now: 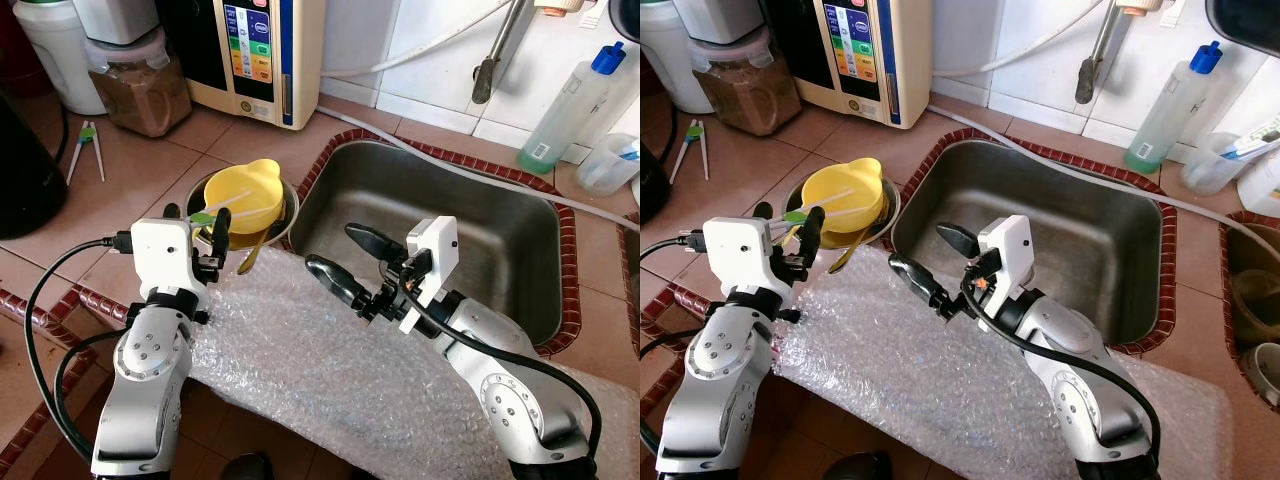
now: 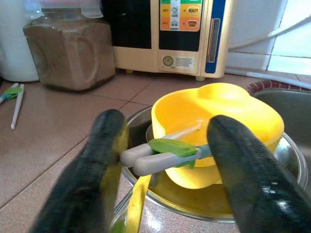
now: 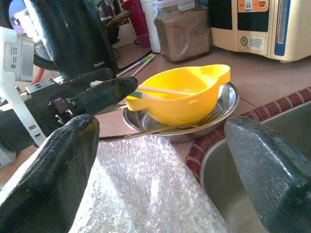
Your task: Kitchen organization
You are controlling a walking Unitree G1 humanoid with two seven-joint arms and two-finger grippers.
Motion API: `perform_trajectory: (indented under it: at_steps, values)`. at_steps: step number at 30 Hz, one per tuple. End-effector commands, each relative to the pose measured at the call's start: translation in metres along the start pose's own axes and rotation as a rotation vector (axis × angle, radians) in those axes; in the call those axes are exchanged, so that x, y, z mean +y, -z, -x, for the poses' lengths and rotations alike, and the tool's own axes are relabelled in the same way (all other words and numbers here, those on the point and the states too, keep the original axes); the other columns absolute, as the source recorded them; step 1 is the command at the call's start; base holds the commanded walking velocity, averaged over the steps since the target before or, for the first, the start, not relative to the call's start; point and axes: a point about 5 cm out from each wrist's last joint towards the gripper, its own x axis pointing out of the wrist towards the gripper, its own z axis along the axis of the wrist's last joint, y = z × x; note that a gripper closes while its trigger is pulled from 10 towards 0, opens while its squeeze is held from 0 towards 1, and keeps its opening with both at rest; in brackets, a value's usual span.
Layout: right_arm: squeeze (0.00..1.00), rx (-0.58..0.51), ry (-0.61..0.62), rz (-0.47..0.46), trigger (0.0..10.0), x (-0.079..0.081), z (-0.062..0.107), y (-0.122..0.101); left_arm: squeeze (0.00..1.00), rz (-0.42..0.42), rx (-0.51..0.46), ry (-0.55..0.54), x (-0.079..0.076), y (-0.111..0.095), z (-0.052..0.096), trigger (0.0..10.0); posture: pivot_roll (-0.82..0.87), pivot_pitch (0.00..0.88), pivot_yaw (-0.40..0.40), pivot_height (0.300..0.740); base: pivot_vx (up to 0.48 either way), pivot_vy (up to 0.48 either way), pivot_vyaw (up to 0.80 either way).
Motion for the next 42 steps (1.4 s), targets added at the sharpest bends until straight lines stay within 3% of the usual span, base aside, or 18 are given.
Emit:
perform_trajectory:
  at_steps: [1,9,22,31,36,42]
  values:
    - [0.0,-0.012,-0.021,0.013,10.0,0.004,0.001,-0.005,0.0,0.025,0.004,-0.007,-0.002,0.001,-0.001,0.0,0.03,0.148,-0.058,0.74,0.0,0.0,0.0]
    - [0.0,0.02,-0.067,-0.027,10.0,0.008,0.003,0.002,0.0,0.064,-0.005,-0.062,0.004,-0.001,-0.009,0.0,0.03,0.144,-0.06,0.74,0.0,0.0,0.0]
    - [0.0,0.038,-0.08,-0.014,10.0,0.008,0.011,0.0,0.0,0.154,0.003,-0.083,0.006,0.003,-0.016,0.0,0.01,0.121,-0.073,0.74,0.0,0.0,0.0]
    - [0.0,0.043,-0.093,-0.002,10.0,0.01,0.003,0.002,0.0,0.185,0.02,-0.113,0.013,-0.001,-0.013,0.0,0.02,0.141,-0.06,0.74,0.0,0.0,0.0]
    - [0.0,0.052,-0.136,-0.066,10.0,0.008,0.006,0.003,0.0,0.146,0.013,-0.106,0.015,-0.01,-0.013,0.0,0.06,0.146,-0.071,0.74,0.0,0.0,0.0]
    - [0.0,0.019,-0.153,-0.11,10.0,0.004,0.002,0.0,0.0,0.117,0.017,-0.104,0.017,-0.011,0.0,0.0,0.09,0.139,-0.071,0.74,0.0,0.0,0.0]
